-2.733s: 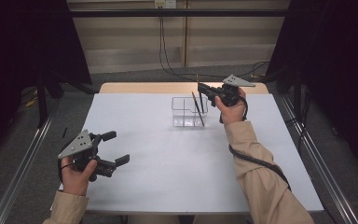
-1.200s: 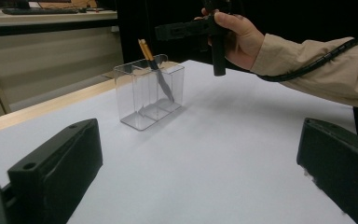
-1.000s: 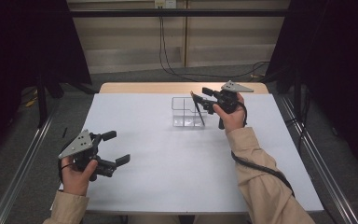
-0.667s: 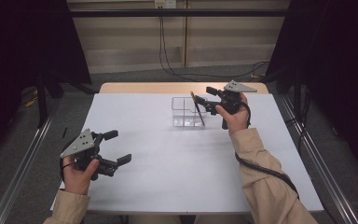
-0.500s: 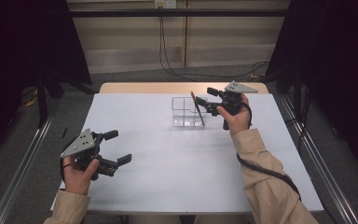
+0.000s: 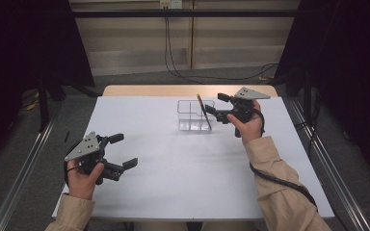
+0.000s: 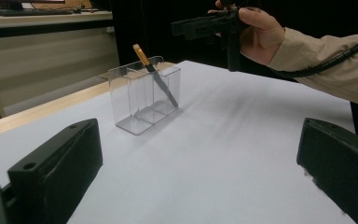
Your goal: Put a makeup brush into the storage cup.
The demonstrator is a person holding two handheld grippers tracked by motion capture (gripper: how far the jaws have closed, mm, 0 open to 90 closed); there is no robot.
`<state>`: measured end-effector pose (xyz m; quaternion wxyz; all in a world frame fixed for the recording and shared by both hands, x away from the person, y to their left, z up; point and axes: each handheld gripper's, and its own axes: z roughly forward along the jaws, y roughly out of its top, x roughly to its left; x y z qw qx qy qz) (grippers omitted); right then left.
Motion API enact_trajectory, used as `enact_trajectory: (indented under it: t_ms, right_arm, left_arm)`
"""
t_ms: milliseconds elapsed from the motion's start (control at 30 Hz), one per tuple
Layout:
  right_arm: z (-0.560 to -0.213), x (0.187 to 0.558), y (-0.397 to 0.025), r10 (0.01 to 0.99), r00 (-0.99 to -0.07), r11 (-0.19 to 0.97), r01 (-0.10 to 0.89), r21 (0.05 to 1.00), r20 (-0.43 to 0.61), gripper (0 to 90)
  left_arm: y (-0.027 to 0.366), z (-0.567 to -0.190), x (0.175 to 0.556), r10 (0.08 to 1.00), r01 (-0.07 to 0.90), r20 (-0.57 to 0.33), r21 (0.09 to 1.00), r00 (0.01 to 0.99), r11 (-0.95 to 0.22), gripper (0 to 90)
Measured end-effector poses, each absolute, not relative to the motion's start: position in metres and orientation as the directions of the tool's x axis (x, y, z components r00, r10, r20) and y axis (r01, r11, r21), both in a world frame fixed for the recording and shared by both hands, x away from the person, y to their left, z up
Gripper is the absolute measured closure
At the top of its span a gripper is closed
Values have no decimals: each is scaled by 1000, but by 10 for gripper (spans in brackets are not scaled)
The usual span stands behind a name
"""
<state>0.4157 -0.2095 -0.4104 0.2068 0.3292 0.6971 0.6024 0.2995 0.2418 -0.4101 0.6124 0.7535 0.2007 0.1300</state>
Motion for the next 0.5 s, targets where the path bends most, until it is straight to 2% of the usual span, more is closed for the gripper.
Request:
enact_trajectory:
  t_ms: [500]
  right_arm:
    - [-407, 401, -222, 707, -701, 71, 201, 977, 92, 159]
  left_arm:
    - [243, -411, 299, 462, 141, -50, 976, 886, -166, 0]
